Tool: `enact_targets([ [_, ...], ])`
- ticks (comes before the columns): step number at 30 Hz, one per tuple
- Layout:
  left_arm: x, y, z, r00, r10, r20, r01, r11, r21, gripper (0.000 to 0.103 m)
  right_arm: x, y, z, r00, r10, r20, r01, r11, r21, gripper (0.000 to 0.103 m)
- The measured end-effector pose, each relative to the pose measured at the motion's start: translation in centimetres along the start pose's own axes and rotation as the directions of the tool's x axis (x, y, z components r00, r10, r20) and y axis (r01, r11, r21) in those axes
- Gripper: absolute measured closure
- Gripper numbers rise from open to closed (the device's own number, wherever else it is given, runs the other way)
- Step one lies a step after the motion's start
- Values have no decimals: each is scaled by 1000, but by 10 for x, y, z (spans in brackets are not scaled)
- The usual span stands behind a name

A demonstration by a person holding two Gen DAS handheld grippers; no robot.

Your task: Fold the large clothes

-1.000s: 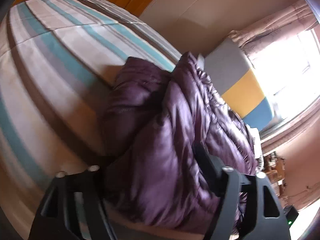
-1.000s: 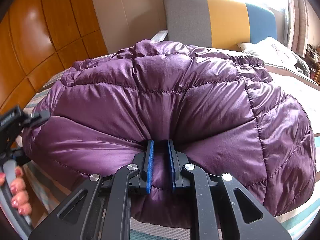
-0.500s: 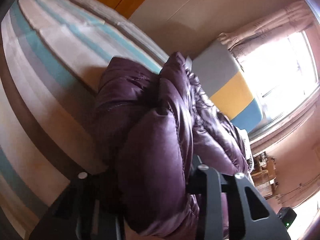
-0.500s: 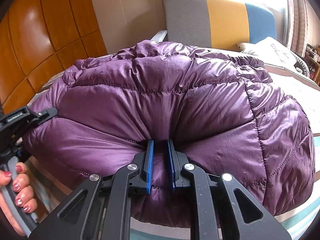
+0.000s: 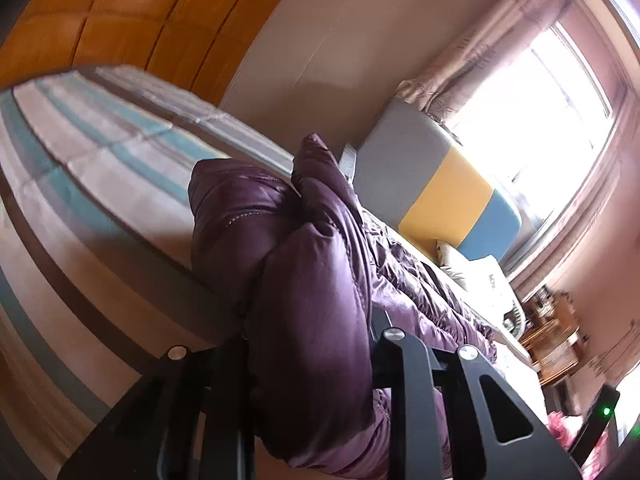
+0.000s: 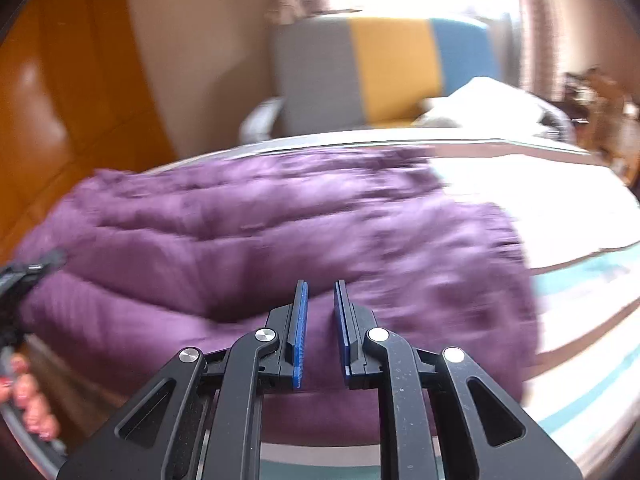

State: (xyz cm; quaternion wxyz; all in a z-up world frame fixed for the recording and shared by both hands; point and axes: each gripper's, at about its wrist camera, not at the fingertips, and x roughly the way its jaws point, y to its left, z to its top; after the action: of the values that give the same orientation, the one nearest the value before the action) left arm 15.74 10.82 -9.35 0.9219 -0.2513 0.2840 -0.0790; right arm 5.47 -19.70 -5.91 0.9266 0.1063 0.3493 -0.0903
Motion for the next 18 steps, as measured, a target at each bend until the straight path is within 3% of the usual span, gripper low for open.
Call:
enact_targets([
  [6, -19, -41, 9, 998, -9, 66, 1, 992, 124, 80, 3, -50, -1, 996, -95, -1, 94, 991, 98, 89],
  [11, -30, -89, 8, 993, -29, 112, -4, 958, 286, 79, 8, -57, -3, 985, -175, 3, 174, 983, 66, 89],
  [18, -37, -137, -1, 986, -108, 128, 52, 924, 379, 77, 0, -62, 0, 979, -199, 36, 195, 976, 97, 89],
])
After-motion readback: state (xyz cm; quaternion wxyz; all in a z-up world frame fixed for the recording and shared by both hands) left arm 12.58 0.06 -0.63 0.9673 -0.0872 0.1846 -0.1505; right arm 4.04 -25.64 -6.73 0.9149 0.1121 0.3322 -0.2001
